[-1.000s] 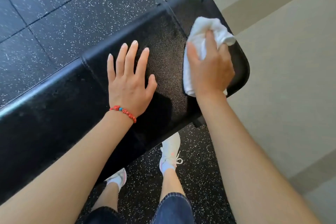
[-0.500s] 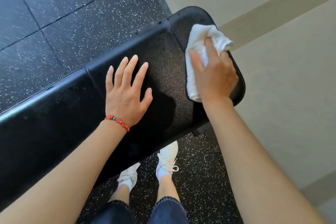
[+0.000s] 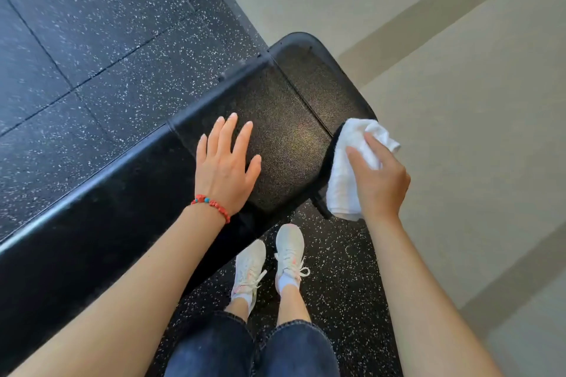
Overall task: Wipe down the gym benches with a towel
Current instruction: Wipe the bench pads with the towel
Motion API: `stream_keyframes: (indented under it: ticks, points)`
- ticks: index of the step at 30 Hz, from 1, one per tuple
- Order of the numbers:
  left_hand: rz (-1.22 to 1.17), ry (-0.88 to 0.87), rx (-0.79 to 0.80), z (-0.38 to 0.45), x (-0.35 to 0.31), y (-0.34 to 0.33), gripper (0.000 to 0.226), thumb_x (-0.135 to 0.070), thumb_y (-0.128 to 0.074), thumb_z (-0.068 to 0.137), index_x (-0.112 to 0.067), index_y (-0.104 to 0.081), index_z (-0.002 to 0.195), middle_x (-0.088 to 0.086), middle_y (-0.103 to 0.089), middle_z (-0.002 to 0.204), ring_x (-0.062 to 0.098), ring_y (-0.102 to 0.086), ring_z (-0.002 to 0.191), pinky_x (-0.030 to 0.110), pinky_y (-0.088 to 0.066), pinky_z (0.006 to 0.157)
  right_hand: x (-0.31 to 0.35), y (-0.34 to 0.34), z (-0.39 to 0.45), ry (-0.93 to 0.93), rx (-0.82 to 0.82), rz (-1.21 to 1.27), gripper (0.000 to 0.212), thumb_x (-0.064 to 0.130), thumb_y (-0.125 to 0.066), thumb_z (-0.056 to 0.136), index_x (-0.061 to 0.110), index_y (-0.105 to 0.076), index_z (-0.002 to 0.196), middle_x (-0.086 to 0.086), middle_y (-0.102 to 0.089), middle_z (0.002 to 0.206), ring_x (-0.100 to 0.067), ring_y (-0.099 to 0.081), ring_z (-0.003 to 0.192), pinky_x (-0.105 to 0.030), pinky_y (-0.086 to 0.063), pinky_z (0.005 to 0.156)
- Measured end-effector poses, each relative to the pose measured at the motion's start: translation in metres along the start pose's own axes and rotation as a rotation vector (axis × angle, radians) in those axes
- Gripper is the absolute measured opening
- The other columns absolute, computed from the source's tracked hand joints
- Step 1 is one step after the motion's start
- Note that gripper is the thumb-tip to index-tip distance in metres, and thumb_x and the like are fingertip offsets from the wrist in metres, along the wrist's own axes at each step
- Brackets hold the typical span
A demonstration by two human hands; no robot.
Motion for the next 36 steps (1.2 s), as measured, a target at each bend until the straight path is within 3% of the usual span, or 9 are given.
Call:
stream_keyframes:
  ticks: [4, 9, 13, 18, 22, 24, 28, 33, 36]
  points:
    - [-0.051, -0.006, 0.004, -0.026, -0.013, 0.031, 0.051, -0.027, -0.050, 0.088, -0.003, -0.046, 0.133, 0.022, -0.040, 0.142, 0.040, -0.032, 0.133, 0.058, -0.030, 0.104, -0.003, 0.019, -0.043, -0.115, 0.059, 0.147, 0.039, 0.033, -0.072, 0.076, 0.034, -0.063, 0.114, 0.013, -0.059, 0.093, -0.002, -0.052, 0.081, -0.012, -0.036, 0.073]
    - [-0.035, -0.097, 0.034, -0.053, -0.041, 0.067, 0.052, -0.033, -0.039, 0.088, -0.005, -0.049, 0.131, 0.020, -0.043, 0.140, 0.040, -0.036, 0.131, 0.058, -0.036, 0.100, -0.004, 0.053, -0.090, -0.184, 0.047, 0.298, 0.043, 0.026, -0.075, 0.074, 0.035, -0.063, 0.114, 0.016, -0.058, 0.107, 0.007, -0.051, 0.090, 0.005, -0.035, 0.069]
    - [-0.015, -0.171, 0.057, -0.070, -0.071, 0.095, 0.052, -0.034, -0.038, 0.088, -0.006, -0.052, 0.129, 0.019, -0.046, 0.138, 0.039, -0.039, 0.129, 0.058, -0.037, 0.099, 0.002, 0.086, -0.116, -0.231, 0.027, 0.401, 0.048, 0.022, -0.076, 0.073, 0.033, -0.062, 0.117, 0.017, -0.056, 0.111, 0.004, -0.052, 0.092, -0.007, -0.036, 0.076]
    - [0.015, -0.254, 0.053, -0.080, -0.113, 0.124, 0.049, -0.020, -0.065, 0.084, -0.006, -0.052, 0.128, 0.019, -0.048, 0.137, 0.040, -0.041, 0.128, 0.060, -0.037, 0.099, 0.010, 0.135, -0.133, -0.235, -0.011, 0.472, 0.051, 0.020, -0.077, 0.073, 0.036, -0.060, 0.118, 0.016, -0.056, 0.114, 0.012, -0.050, 0.092, -0.007, -0.036, 0.076]
    - [0.047, -0.299, 0.045, -0.083, -0.150, 0.143, 0.051, -0.021, -0.066, 0.083, -0.006, -0.051, 0.129, 0.018, -0.048, 0.137, 0.039, -0.040, 0.129, 0.059, -0.032, 0.101, 0.009, 0.182, -0.137, -0.224, -0.038, 0.479, 0.050, 0.020, -0.076, 0.074, 0.035, -0.059, 0.119, 0.015, -0.057, 0.116, -0.003, -0.052, 0.101, -0.020, -0.038, 0.085]
    - [0.055, -0.313, 0.039, -0.084, -0.171, 0.151, 0.050, -0.021, -0.066, 0.084, -0.006, -0.051, 0.129, 0.018, -0.047, 0.137, 0.039, -0.039, 0.129, 0.058, -0.030, 0.102, 0.005, 0.209, -0.135, -0.225, -0.066, 0.486, 0.049, 0.020, -0.076, 0.074, 0.035, -0.060, 0.117, 0.014, -0.058, 0.115, -0.004, -0.053, 0.101, -0.018, -0.039, 0.084]
    - [0.067, -0.327, 0.034, -0.084, -0.221, 0.160, 0.049, -0.021, -0.064, 0.085, -0.006, -0.051, 0.129, 0.018, -0.047, 0.138, 0.040, -0.039, 0.129, 0.059, -0.028, 0.103, -0.008, 0.266, -0.123, -0.204, -0.109, 0.491, 0.045, 0.020, -0.076, 0.074, 0.039, -0.062, 0.112, 0.020, -0.058, 0.110, 0.003, -0.052, 0.095, 0.001, -0.038, 0.069]
    - [0.085, -0.377, 0.026, -0.091, -0.300, 0.161, 0.047, -0.031, -0.048, 0.089, -0.006, -0.054, 0.128, 0.017, -0.050, 0.135, 0.039, -0.041, 0.128, 0.059, -0.031, 0.101, -0.028, 0.337, -0.099, -0.185, -0.099, 0.483, 0.044, 0.021, -0.075, 0.074, 0.046, -0.060, 0.107, 0.033, -0.054, 0.101, 0.009, -0.050, 0.088, -0.005, -0.037, 0.068]
    - [0.079, -0.377, 0.025, -0.095, -0.344, 0.155, 0.048, -0.024, -0.065, 0.085, -0.005, -0.054, 0.128, 0.018, -0.051, 0.134, 0.040, -0.042, 0.127, 0.059, -0.032, 0.101, -0.039, 0.377, -0.081, -0.163, -0.099, 0.481, 0.044, 0.020, -0.075, 0.074, 0.049, -0.060, 0.103, 0.029, -0.056, 0.103, 0.005, -0.051, 0.090, -0.011, -0.037, 0.073]
Point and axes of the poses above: each hand's wrist, its own z-axis towards the middle knuckle, its own y-axis out of the back of the hand, x = y × z, the point moved 6 cm from there along z, towards the middle knuckle
